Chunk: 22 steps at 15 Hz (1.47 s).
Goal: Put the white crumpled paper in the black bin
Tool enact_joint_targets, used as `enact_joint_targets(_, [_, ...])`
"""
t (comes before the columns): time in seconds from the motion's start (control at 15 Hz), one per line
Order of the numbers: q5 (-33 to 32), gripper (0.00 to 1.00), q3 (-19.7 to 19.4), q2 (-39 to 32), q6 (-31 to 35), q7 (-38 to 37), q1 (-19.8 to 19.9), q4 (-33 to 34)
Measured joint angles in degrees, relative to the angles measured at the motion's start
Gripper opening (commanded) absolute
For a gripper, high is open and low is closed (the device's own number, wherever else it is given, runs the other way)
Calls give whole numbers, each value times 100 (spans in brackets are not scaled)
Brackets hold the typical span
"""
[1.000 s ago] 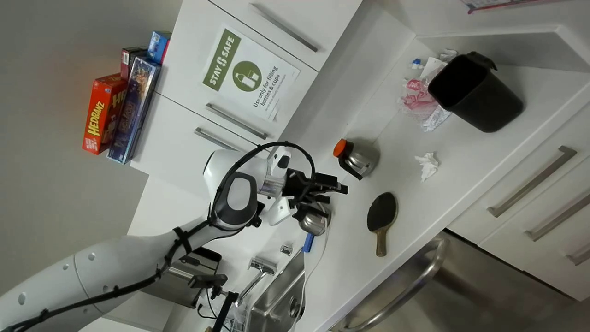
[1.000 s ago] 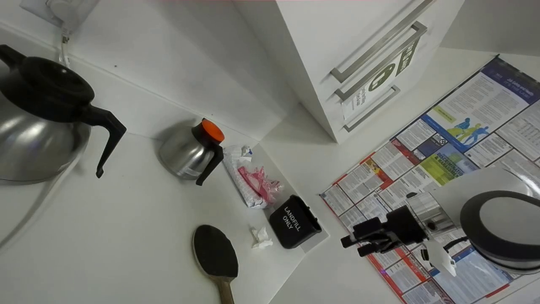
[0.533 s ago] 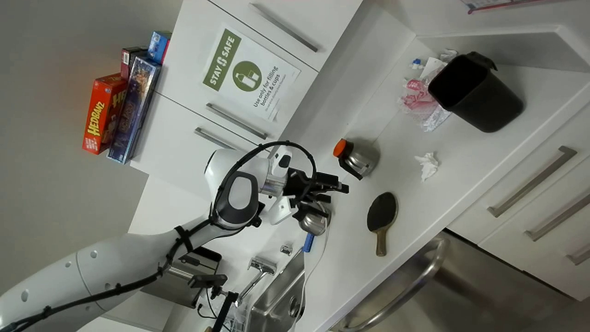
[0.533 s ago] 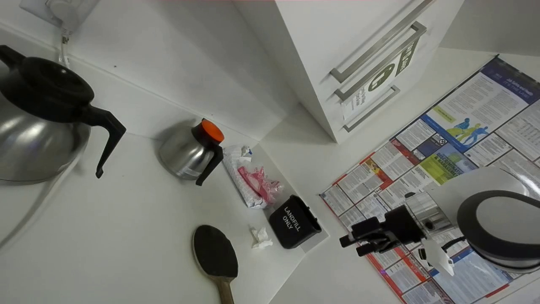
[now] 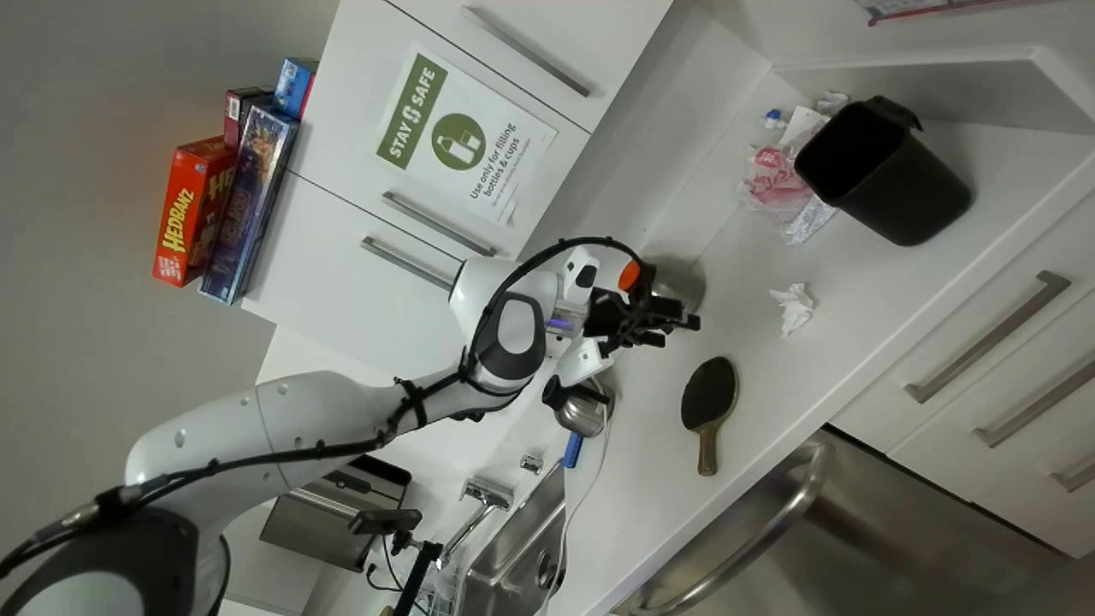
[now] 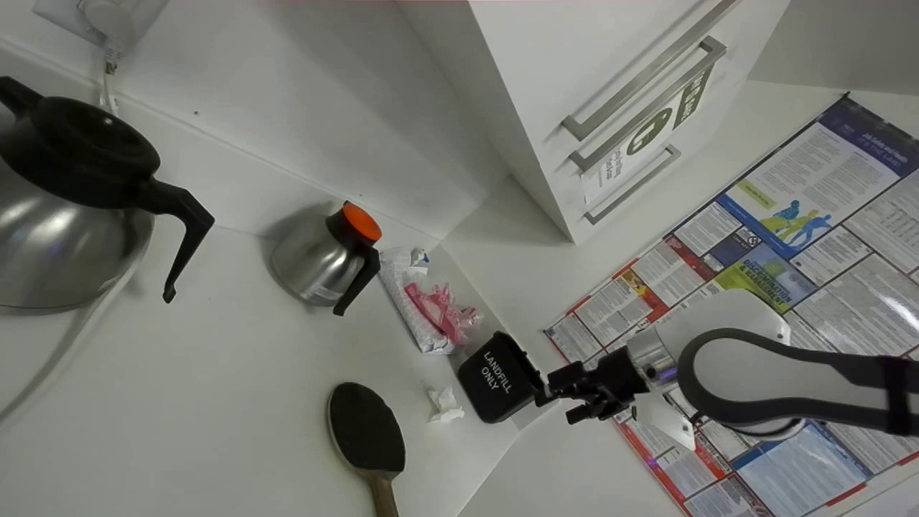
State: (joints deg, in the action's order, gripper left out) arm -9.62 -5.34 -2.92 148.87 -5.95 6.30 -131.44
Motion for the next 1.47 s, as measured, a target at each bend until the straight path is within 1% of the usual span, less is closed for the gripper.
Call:
enact_joint_targets(0.27, [13,100,-81,-1200,357,16,3,908])
enact_joint_targets(0.6, [228,100,-88,-2372,384,226,16,1965])
enact_joint_targets(1.07, [517,100,-80,-3454,303,244,16,3146])
enact_joint_targets(1.47, [704,100,30,-4073,-10,246,59,3832])
